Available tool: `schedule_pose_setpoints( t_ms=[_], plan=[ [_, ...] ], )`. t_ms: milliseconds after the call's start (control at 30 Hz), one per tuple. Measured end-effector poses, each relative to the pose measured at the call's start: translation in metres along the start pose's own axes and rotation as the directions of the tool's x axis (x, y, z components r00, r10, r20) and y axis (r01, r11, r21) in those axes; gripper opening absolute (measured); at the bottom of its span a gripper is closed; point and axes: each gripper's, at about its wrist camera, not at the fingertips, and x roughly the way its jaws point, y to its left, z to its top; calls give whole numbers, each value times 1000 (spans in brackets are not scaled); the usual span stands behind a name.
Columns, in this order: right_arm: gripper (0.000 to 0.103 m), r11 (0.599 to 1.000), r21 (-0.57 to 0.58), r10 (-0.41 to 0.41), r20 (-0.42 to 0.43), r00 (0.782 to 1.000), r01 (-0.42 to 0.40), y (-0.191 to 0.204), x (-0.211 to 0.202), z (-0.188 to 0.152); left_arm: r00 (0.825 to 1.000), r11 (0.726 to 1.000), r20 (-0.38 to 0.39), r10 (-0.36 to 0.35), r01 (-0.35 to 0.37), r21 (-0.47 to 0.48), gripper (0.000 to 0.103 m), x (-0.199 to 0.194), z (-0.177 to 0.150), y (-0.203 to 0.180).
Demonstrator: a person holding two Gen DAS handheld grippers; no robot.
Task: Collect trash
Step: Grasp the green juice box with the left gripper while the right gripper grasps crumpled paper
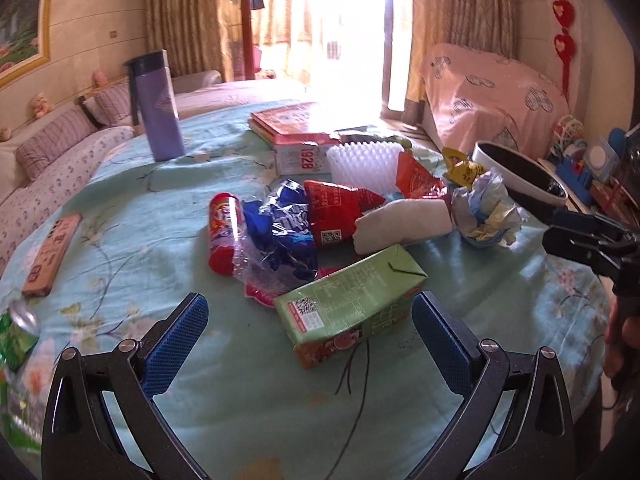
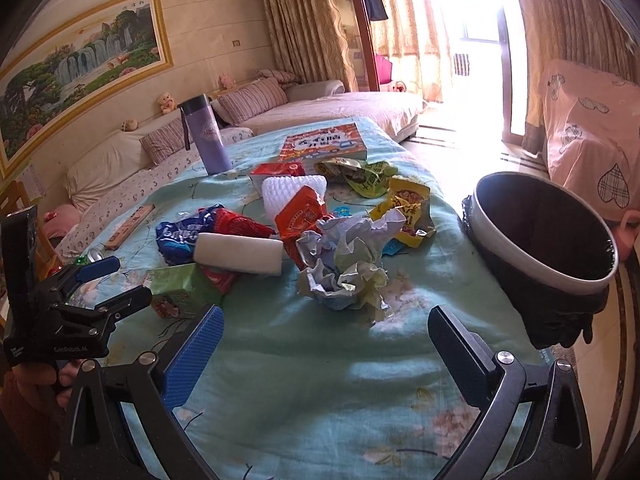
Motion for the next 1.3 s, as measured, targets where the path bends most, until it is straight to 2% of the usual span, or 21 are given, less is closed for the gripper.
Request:
schedule_pose_setpoints(
  t_ms=[200,233,333,367,400,467,500,567,600,667,900,1000,1033,1067,1100,1300],
  plan=[
    [101,1000,25,13,-52,999,-12,-8,23,4,997,996,-19,-75,76,44,103,15,3,-4],
    [100,999,29,16,-59,998,-14,-10,26,5,997,995,-16,-80,81,54,99,14,2,-7],
    [93,999,44,26,-81,996,-23,-13,34,5,994,992,-35,-103,106,74,76,14,-1,-16],
    [86,998,49,31,-87,996,-27,-14,36,5,993,990,-41,-114,117,75,67,13,-2,-18],
    [81,998,53,33,-92,995,-28,-15,38,5,991,989,-46,-125,128,77,62,11,-3,-21],
    [55,998,60,36,-105,994,-29,-18,40,4,988,985,-59,-143,147,85,47,9,-6,-29],
    [48,997,65,44,-108,993,-37,-20,40,3,988,985,-63,-140,146,92,45,6,-9,-34],
    [16,997,71,46,-112,993,-38,-22,38,0,988,985,-63,-139,145,98,37,0,-13,-44],
    [9,997,71,44,-111,993,-37,-23,36,-2,987,984,-64,-147,153,96,36,-3,-15,-49],
    [5,996,77,55,-106,993,-47,-24,31,-5,987,984,-65,-147,152,95,34,-9,-19,-58],
    [4,995,66,78,-69,995,-73,-27,10,-7,990,990,-62,-125,128,63,33,-24,-27,-87],
    [22,993,67,99,-72,992,-94,-27,9,-5,992,992,-80,-99,105,68,33,-20,-30,-91],
    [47,992,75,104,-72,992,-99,-27,10,-4,992,993,-91,-90,96,70,32,-18,-31,-93],
    [67,992,77,101,-68,993,-96,-27,11,-4,991,993,-105,-84,91,70,33,-15,-32,-94],
    [71,993,75,93,-62,994,-88,-27,13,-4,991,994,-110,-77,84,65,33,-12,-33,-93],
    [71,989,116,104,-74,992,-95,-33,33,4,991,996,-103,-82,85,23,33,-4,-29,-92]
  ],
)
